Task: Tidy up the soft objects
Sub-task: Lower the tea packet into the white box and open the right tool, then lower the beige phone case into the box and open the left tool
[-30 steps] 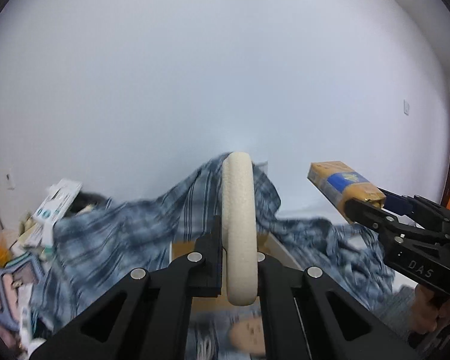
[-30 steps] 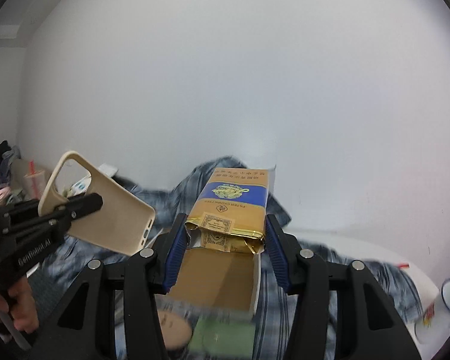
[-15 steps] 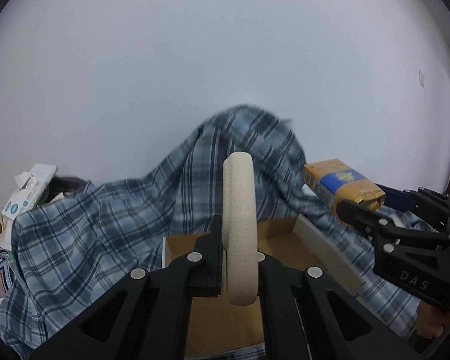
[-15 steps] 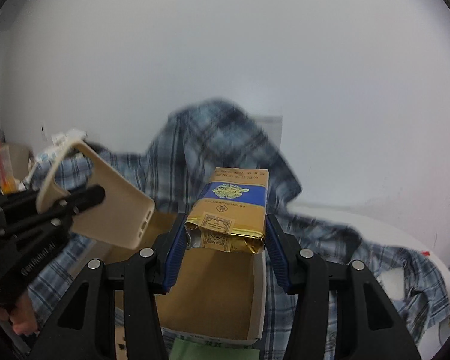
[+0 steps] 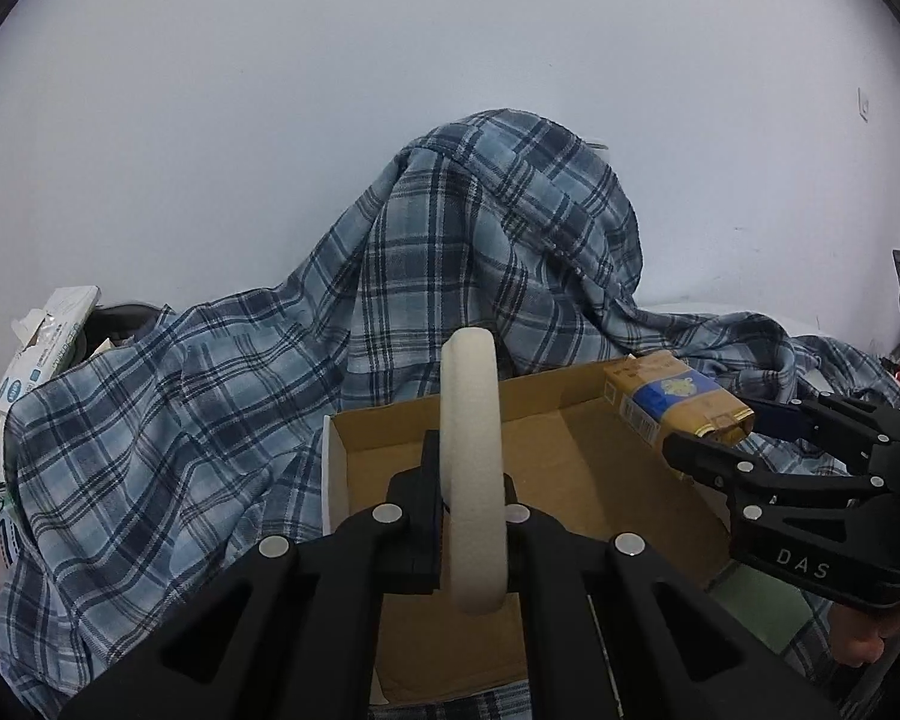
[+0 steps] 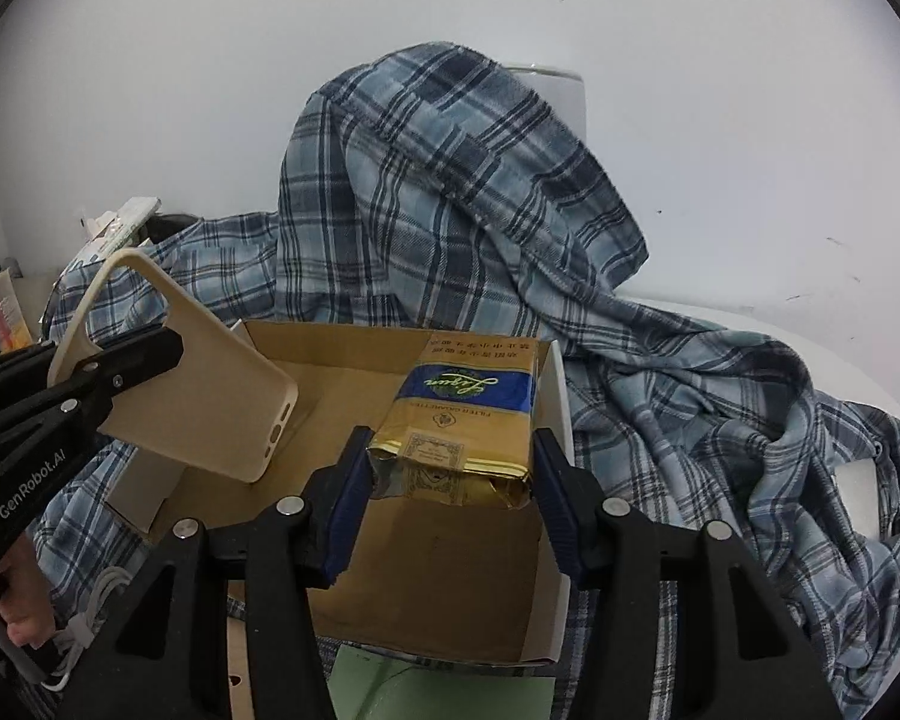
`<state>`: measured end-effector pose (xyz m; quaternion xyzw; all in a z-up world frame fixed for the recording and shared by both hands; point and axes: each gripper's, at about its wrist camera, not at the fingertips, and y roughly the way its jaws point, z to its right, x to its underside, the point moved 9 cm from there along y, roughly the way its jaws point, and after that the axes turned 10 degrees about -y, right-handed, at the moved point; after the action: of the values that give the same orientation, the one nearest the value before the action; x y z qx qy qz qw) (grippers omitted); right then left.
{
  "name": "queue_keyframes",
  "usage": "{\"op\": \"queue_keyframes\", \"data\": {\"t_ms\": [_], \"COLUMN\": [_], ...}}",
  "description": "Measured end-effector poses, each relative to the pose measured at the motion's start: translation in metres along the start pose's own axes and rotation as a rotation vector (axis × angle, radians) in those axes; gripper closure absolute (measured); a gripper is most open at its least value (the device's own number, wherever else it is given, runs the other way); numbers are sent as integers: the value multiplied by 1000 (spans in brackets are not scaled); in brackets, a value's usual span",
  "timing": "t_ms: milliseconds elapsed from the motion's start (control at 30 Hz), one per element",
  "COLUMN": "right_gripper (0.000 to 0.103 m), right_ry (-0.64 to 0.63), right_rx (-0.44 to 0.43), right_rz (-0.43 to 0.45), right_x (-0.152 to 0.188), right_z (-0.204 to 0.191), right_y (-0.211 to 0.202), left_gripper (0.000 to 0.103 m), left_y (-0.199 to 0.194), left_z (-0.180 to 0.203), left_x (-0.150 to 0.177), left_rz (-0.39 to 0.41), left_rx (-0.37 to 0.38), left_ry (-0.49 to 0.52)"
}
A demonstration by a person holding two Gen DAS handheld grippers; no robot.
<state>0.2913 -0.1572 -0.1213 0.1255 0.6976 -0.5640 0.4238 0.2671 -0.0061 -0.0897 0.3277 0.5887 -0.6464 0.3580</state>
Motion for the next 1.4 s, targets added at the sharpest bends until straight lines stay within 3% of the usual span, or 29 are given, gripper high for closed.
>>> {"op": "queue_keyframes", "data": {"t_ms": [67, 100, 133, 167, 200, 367, 533, 667, 900, 967, 1000, 1133, 1233, 1400], "right_gripper": [43, 39, 38, 35, 34, 34, 34, 34, 34, 34, 34, 34, 34, 34], "right_ry": [-2, -2, -2, -1, 1, 32, 19, 18, -4, 1, 0, -12, -25, -31], "right_rx": [3, 0, -3, -4, -2, 4, 26, 13, 4, 6, 3, -2, -7, -4], "right_rz": [-2, -1, 0, -1, -2, 8, 41, 43, 51, 43, 35, 17, 16, 6], "right_x": [0, 0, -1, -1, -2, -6, -15, -19, -9, -3, 1, 12, 17, 22], "right_z": [-1, -2, -2, -2, 0, 11, 17, 15, 15, 16, 16, 13, 10, 9], "right_y": [0, -1, -2, -2, -2, -7, -22, -33, -69, -77, -80, -91, -97, -95], "left_gripper": [94, 74, 46, 35, 31, 31, 31, 31, 31, 43, 54, 72, 76, 77], "left_y": [1, 1, 2, 3, 4, -8, -8, -13, -63, -73, -75, -76, -74, -70], "left_z": [0, 1, 1, 1, 1, 6, 10, 3, -10, -11, -12, 0, 11, 30], "left_x": [1, 1, 2, 3, 4, -4, -1, -2, 7, 18, 26, 61, 82, 97], "left_rz": [-5, -9, -16, -27, -34, 20, 9, 1, 4, -16, -36, -174, -260, -294], "left_rx": [-1, 0, -1, -2, -1, 18, 20, 33, 21, 14, -1, 53, 106, 115], "left_ry": [5, 4, 4, 5, 6, 17, 35, -10, 29, 44, 56, 82, 73, 124]}}
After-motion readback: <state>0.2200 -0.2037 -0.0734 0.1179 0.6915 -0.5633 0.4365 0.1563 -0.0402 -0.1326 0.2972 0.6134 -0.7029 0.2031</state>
